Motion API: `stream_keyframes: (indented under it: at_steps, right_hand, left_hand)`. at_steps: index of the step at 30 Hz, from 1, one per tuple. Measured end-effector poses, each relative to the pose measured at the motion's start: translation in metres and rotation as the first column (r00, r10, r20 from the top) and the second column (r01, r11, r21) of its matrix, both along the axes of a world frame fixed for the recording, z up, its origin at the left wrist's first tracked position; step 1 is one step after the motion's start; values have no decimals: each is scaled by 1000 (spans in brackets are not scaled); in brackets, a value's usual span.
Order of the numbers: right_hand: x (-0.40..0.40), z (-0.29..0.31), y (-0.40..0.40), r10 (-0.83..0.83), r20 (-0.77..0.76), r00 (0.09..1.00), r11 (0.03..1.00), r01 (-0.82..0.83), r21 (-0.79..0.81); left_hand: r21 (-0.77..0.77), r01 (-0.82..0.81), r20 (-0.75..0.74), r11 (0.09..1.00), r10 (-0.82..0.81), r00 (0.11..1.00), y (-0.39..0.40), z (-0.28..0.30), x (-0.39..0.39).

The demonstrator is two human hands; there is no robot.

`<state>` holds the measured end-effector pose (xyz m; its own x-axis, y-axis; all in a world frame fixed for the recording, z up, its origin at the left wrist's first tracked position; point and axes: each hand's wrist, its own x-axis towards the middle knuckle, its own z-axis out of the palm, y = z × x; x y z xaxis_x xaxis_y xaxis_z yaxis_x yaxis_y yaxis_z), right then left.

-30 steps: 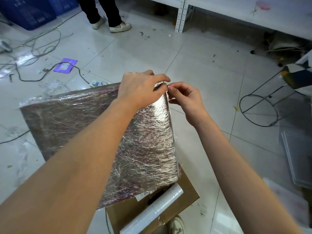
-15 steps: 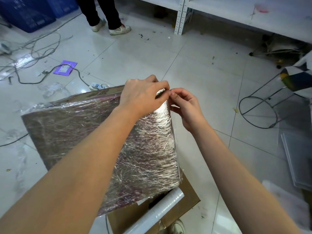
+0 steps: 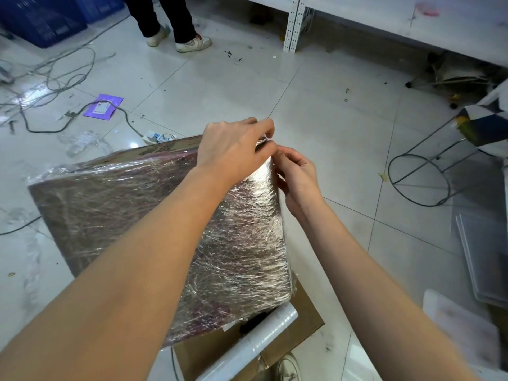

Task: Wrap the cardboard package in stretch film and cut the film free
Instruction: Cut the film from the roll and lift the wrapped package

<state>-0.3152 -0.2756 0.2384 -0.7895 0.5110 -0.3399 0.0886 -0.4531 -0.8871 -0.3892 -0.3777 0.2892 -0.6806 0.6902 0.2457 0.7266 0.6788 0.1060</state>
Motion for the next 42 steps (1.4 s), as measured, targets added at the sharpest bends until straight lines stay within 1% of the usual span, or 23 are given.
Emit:
stream_keyframes:
  at_steps: [3, 7, 9, 12, 13, 14, 15, 16, 17, 18, 20, 24, 25, 27, 29, 30, 31, 33, 34, 35, 36, 40, 42]
  right_hand:
    - [-5, -7, 5, 26, 95, 995, 981, -7, -194]
    - [-4, -11, 8, 100, 133, 986, 985, -79, -153]
    - [-1, -11, 8, 47, 151, 987, 993, -30, -113]
    - [14, -7, 10, -164, 114, 980, 985, 157, 67]
    - [23, -5, 7, -225, 88, 971, 963, 207, 172]
    - [35, -5, 0, -239, 63, 969, 934, 212, 287]
    - [48, -5, -9, -193, 48, 980, 906, 159, 394]
    - [61, -6, -20, -86, 58, 995, 875, 48, 481]
    - [72, -9, -32, 39, 87, 995, 846, -79, 527]
    - [80, -12, -41, 140, 109, 984, 835, -176, 521]
    - [91, -19, -50, 230, 128, 965, 850, -263, 456]
    - [104, -31, -42, 223, 258, 940, 932, -283, 228]
    - [108, -33, -40, 215, 261, 941, 937, -274, 216]
    - [114, -36, -40, 225, 233, 946, 923, -284, 259]
    - [115, -39, -43, 284, 234, 930, 892, -346, 291]
    - [116, -42, -42, 304, 216, 928, 894, -356, 271]
    - [115, -48, -38, 293, 169, 941, 922, -325, 212]
    - [116, -57, -22, 152, 110, 982, 985, -159, 66]
    - [119, -62, -12, 58, 130, 990, 996, -66, 58]
    - [124, -68, -3, -4, 170, 985, 995, -13, 99]
    - [130, -74, 5, -9, 207, 978, 991, -19, 135]
    - [149, -91, 10, 229, 305, 925, 943, -288, 168]
    - [154, -95, 10, 293, 341, 893, 925, -355, 137]
  left_hand:
    - [-15, -19, -3, 1000, 19, 1000, 4, -1, 0]
    - [-124, -53, -50, 991, 48, 998, 19, 5, 3]
    - [-183, -47, -76, 982, 34, 997, 28, 6, 10]
    - [-198, -50, -116, 979, 27, 993, 32, 3, 12]
    - [-193, -57, -127, 979, 32, 991, 31, 2, 9]
    - [-186, -63, -132, 981, 39, 990, 29, 2, 6]
    - [-172, -68, -134, 983, 45, 990, 29, 1, 2]
    - [-155, -71, -132, 985, 50, 990, 28, 1, -2]
    - [-139, -70, -129, 988, 52, 990, 28, 1, -4]
    - [-127, -66, -125, 990, 50, 991, 28, 0, -4]
    - [-115, -57, -119, 992, 43, 992, 28, -2, -3]
    - [-88, -65, -123, 994, 54, 991, 26, -2, -4]
    - [-81, -69, -123, 994, 59, 991, 25, -2, -5]
    - [-67, -73, -115, 995, 65, 991, 26, -3, -8]
    - [-61, -74, -107, 995, 67, 992, 28, -3, -9]
    - [-60, -75, -106, 995, 68, 992, 29, -4, -9]
    - [-58, -74, -108, 996, 67, 992, 28, -4, -10]
    - [-53, -74, -116, 996, 68, 991, 25, -4, -12]
    - [-49, -76, -115, 996, 70, 991, 24, -4, -13]
    - [-44, -76, -113, 996, 70, 991, 23, -4, -13]
    - [-41, -76, -109, 996, 72, 991, 24, -4, -14]
    - [-36, -83, -97, 996, 79, 992, 29, -6, -13]
    - [-27, -83, -100, 996, 80, 992, 28, -6, -14]
